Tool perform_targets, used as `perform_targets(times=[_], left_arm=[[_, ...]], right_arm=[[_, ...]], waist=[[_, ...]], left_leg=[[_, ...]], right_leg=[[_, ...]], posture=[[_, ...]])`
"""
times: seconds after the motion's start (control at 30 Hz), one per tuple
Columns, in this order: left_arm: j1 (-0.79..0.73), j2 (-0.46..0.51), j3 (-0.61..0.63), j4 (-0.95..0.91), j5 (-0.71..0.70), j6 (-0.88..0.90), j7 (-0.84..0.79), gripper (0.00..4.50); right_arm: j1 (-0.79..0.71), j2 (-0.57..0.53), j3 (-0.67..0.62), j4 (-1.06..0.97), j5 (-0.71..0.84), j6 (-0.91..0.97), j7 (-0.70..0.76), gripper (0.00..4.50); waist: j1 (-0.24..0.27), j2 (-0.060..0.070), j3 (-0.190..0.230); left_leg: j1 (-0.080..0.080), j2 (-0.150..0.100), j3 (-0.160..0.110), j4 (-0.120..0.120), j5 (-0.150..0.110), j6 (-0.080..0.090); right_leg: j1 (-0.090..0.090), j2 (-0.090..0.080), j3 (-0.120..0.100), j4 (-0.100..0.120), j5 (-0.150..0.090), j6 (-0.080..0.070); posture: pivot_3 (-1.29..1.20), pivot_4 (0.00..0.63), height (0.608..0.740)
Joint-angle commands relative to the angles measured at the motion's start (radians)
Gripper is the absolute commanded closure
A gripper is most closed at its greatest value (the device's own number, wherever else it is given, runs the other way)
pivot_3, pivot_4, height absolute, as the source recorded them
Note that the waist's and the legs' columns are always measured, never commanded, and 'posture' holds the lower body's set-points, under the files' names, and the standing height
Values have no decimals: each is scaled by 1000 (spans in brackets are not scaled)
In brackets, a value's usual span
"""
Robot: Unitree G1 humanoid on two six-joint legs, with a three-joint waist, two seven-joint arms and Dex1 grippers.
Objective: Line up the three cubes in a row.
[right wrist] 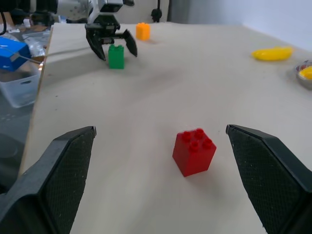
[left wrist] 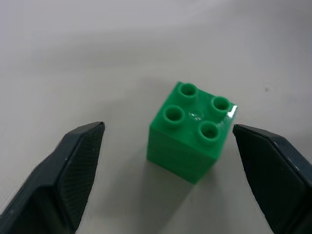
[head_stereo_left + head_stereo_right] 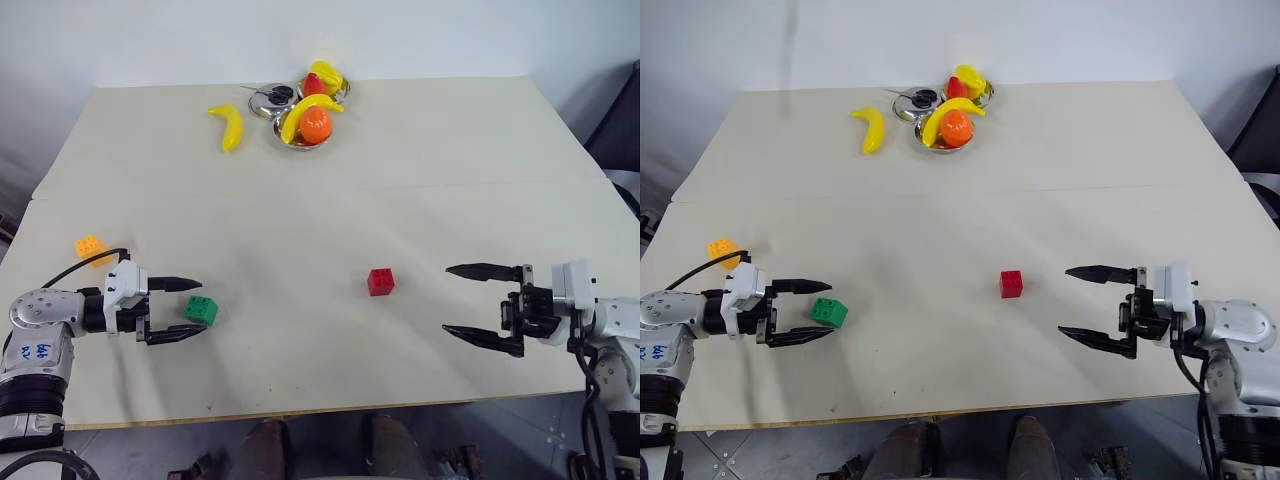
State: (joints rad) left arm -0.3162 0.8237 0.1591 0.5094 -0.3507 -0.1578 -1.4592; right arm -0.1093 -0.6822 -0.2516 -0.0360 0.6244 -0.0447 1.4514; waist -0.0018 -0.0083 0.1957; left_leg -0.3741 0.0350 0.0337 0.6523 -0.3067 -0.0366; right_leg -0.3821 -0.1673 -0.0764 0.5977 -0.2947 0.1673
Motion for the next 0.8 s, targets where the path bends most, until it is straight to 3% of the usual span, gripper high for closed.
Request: perform_targets(times=[0.03, 0.23, 0.37, 0.6, 0.8], left_arm=[[-9, 2, 1, -3, -6, -14, -20, 1257], [-42, -43, -33, -146, -61, 69, -32, 3039], [-87, -113, -105, -250, -46, 111, -5, 3037], [-287, -367, -322, -239, 127, 194, 205, 3037], [-346, -435, -403, -154, 224, 153, 267, 3037]], right_arm=[[12, 26, 6, -33, 15, -30, -2, 0], [44, -12, -47, -2, 2, -53, -2, 0], [108, -48, -114, 12, 6, -67, 3, 0], [239, -68, -217, -13, 12, -66, -28, 0], [285, -61, -239, -69, 24, -55, -72, 0]], waist=[[0, 0, 0], [10, 0, 0], [29, 0, 0], [39, 0, 0], [17, 0, 0]], left_leg=[[0, 0, 0, 0, 0, 0], [0, 0, 0, 2, 0, 0], [0, 0, 0, 4, -1, 1], [0, 0, -1, 12, -2, 3], [1, 0, 0, 10, -2, 3]], right_leg=[[0, 0, 0, 0, 0, 0], [0, 0, 0, 1, 0, 0], [1, 0, 1, 3, 0, 0], [6, 0, 1, 2, 2, 3], [6, 0, 2, 1, 2, 3]], posture=[[0, 150, 740], [0, 150, 740], [0, 150, 740], [0, 150, 740], [0, 150, 740]])
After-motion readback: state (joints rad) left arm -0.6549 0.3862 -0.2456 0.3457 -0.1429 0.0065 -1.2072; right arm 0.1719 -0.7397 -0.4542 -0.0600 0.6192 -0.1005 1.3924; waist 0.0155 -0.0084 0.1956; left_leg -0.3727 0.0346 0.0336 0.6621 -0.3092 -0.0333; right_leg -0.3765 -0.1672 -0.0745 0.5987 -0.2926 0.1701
